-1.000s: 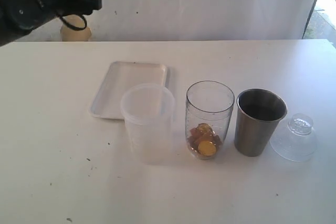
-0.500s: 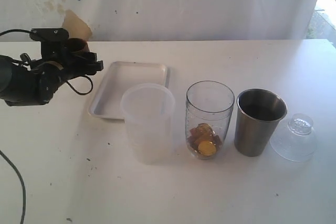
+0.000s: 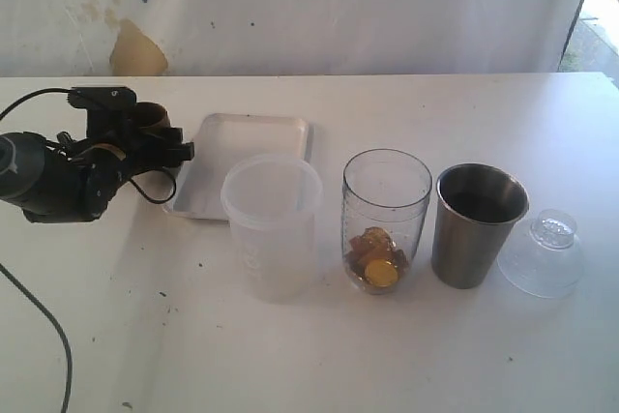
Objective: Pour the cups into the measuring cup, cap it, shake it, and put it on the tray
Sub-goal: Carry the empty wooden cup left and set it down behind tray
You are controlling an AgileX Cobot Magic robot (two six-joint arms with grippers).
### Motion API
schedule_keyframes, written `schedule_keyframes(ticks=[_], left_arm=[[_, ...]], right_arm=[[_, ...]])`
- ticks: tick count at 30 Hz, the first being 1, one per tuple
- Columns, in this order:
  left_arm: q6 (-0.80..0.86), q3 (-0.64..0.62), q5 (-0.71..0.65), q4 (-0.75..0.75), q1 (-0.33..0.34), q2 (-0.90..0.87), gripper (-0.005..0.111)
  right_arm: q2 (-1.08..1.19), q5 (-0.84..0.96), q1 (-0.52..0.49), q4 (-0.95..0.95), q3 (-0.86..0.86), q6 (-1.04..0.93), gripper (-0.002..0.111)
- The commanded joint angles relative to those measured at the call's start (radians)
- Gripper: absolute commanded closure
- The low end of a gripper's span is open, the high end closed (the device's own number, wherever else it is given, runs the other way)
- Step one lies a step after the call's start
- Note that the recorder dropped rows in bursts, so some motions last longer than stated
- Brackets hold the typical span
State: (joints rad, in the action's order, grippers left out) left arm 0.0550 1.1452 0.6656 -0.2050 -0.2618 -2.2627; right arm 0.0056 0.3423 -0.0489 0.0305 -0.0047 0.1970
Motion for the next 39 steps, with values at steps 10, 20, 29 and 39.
schedule_keyframes(ticks=[10, 20, 29, 39], left_arm=[[-0.006, 0.002, 0.029, 0.002, 0.001, 0.004, 0.047], [0.053, 0.002, 0.004, 0.002, 0.001, 0.007, 0.004], [0.062, 0.002, -0.017, 0.002, 0.001, 0.083, 0.004], [0.143, 0.002, -0.123, -0.010, 0.001, 0.268, 0.004]], right_arm=[[-0.006, -0.007, 0.002, 0.007, 0.005, 0.000, 0.108], [-0.006, -0.007, 0.002, 0.007, 0.005, 0.000, 0.108], [-0.006, -0.007, 0.002, 0.007, 0.005, 0.000, 0.108], [-0.006, -0.007, 0.002, 0.007, 0.005, 0.000, 0.108]])
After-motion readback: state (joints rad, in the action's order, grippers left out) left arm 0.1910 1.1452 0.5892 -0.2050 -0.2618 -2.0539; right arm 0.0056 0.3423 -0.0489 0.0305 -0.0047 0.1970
